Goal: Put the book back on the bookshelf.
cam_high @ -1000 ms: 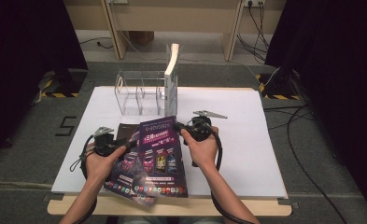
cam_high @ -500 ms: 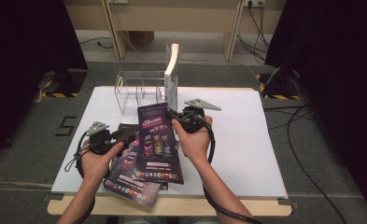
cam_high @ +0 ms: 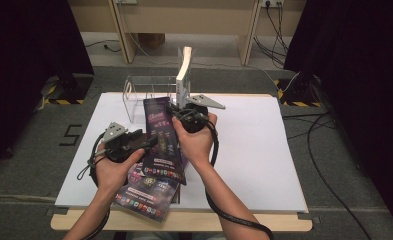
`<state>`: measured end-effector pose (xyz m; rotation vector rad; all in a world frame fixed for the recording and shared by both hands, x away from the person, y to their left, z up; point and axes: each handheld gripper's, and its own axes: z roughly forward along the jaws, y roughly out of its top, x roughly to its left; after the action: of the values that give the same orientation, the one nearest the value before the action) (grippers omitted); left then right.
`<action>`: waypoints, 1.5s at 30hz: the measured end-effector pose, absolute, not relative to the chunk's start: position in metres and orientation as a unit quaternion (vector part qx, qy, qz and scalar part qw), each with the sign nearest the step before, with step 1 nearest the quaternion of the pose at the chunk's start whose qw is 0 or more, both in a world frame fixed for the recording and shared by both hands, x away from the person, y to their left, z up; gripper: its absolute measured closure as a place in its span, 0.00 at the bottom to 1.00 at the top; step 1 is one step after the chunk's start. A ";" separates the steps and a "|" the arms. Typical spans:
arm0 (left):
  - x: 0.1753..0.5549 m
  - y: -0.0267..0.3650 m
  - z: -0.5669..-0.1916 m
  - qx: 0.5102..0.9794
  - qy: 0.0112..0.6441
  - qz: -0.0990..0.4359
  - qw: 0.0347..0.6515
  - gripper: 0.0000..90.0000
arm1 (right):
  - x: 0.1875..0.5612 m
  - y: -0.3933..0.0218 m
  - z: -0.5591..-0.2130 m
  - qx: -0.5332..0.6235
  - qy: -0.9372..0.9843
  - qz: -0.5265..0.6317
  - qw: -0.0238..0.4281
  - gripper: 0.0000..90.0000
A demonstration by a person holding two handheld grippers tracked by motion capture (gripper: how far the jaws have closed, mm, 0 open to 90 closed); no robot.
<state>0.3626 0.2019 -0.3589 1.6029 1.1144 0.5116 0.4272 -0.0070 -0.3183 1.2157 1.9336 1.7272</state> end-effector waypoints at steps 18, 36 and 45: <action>0.369 0.165 -0.354 0.683 0.454 0.224 0.527 0.32 | 0.432 0.003 -0.315 0.424 0.666 0.595 0.148 0.95; 0.374 0.160 -0.349 0.678 0.465 0.238 0.517 0.29 | 0.433 0.008 -0.310 0.420 0.663 0.599 0.155 0.95; 0.378 0.159 -0.346 0.676 0.470 0.248 0.511 0.29 | 0.433 0.012 -0.304 0.415 0.657 0.607 0.162 0.95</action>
<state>0.3785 0.1587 -0.3459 1.6276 1.1301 0.5967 0.4328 0.0115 -0.3040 1.1857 1.8763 1.7332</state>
